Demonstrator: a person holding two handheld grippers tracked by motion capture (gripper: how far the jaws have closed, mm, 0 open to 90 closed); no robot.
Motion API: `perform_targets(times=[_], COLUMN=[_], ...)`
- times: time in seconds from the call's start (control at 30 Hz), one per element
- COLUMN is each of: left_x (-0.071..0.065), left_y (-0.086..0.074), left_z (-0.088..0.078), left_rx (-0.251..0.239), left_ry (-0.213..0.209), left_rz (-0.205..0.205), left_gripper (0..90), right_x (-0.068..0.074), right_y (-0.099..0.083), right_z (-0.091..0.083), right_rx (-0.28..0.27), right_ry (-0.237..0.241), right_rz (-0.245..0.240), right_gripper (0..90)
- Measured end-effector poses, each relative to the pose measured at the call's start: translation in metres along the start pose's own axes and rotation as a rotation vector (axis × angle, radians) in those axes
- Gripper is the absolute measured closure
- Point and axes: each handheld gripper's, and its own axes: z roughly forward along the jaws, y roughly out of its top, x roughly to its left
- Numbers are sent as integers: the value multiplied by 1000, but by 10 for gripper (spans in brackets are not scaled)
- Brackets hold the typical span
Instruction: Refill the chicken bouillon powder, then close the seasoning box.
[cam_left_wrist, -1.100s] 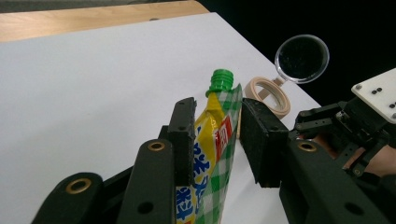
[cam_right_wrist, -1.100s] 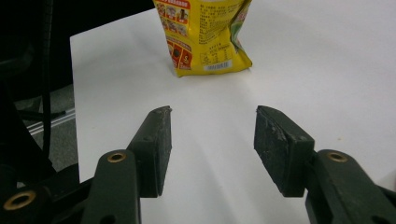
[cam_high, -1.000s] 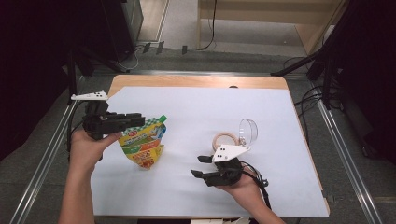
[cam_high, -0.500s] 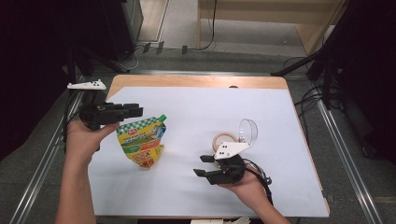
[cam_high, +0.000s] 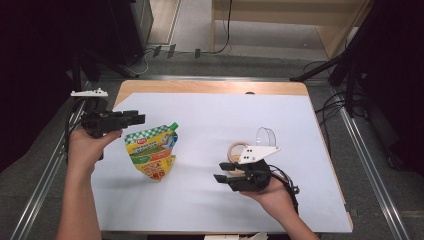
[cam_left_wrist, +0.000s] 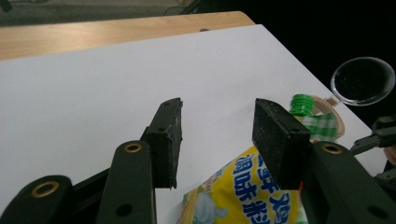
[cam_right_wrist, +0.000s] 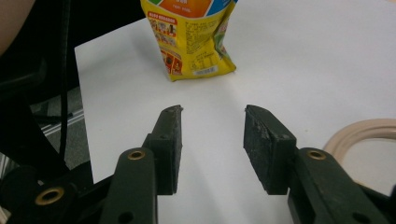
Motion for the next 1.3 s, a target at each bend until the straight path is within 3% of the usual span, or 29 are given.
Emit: perform_targets(times=[0.2, 0.33, 0.53, 0.7, 1.3], left_x=[12, 18, 27, 28, 24], left_y=[-6, -11, -19, -23, -32], left_z=[8, 13, 20, 23, 28], left_rx=[14, 30, 36, 46, 61], left_ry=[10, 11, 11, 15, 8], left_rz=[-27, -36, -47, -51, -41], left_gripper=[522, 527, 527, 524, 519], right_x=[-4, -5, -7, -15, -38], right_y=[9, 13, 23, 26, 32], right_z=[-18, -28, -48, -65, -130], right_rx=[-18, -21, -24, -30, -101], right_ry=[-10, -17, -23, -47, -180], right_rz=[25, 16, 10, 40, 83], right_gripper=[643, 688, 824, 900, 900])
